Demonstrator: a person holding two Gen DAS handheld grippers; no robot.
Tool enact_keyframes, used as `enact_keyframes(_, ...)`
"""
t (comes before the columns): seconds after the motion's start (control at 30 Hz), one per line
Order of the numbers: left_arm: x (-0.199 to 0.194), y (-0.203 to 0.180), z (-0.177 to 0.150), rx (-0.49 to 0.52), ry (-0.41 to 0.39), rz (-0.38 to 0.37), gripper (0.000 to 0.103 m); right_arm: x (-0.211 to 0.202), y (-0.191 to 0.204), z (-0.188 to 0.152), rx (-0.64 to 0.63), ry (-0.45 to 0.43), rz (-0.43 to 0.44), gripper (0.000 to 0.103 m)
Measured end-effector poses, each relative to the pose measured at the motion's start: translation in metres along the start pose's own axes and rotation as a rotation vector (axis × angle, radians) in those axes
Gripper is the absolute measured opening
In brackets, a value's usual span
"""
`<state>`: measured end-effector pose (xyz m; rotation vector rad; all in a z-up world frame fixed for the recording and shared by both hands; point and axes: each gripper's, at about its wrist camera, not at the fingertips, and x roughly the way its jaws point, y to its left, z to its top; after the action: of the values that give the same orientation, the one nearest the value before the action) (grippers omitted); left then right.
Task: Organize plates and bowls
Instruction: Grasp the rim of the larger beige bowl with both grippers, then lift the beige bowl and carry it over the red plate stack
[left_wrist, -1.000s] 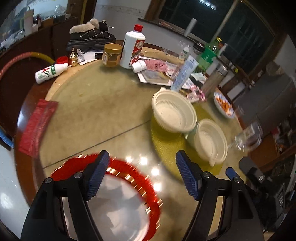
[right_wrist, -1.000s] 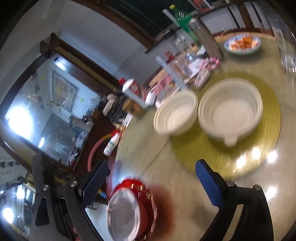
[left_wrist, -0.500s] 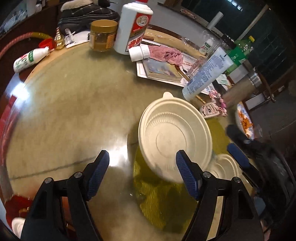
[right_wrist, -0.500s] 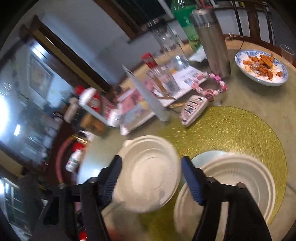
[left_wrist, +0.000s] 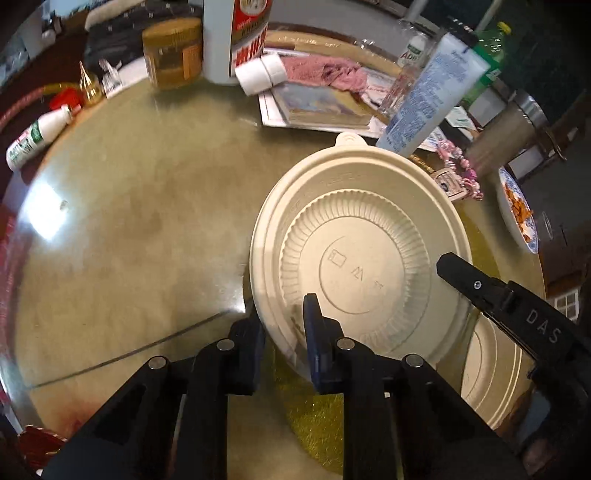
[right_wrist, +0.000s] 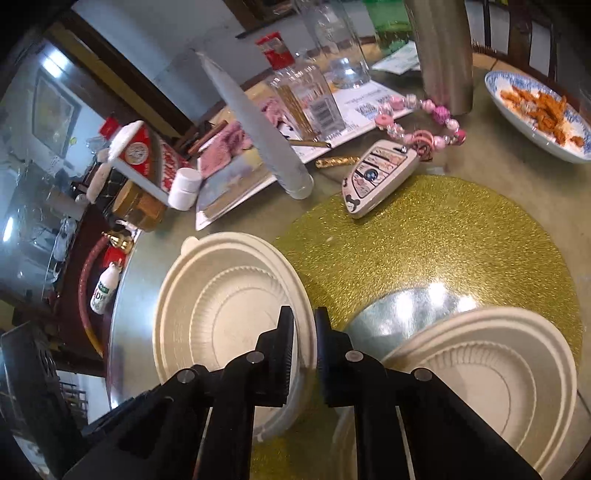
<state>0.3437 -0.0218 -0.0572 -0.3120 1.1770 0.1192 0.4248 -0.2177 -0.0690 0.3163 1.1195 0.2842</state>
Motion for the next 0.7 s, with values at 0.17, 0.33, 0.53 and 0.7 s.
enact_keyframes(0.17,-0.038,0.005,-0.013,0.044,-0.063,-0.008,0.017,-0.029,0.010,-0.016,-0.013,-0.036,0.027,0.010)
enact_keyframes(0.33,-0.075,0.012,-0.036,0.076,-0.131,-0.020,0.017,-0.064,0.024,-0.046,-0.034,-0.084,0.023,0.010)
enact_keyframes(0.53,-0.112,0.025,-0.081,0.103,-0.186,-0.043,0.016,-0.109,0.039,-0.097,-0.058,-0.138,0.026,0.010)
enact_keyframes(0.7,-0.139,0.039,-0.121,0.124,-0.240,-0.063,0.016,-0.140,0.049,-0.147,-0.074,-0.195,0.015,0.010)
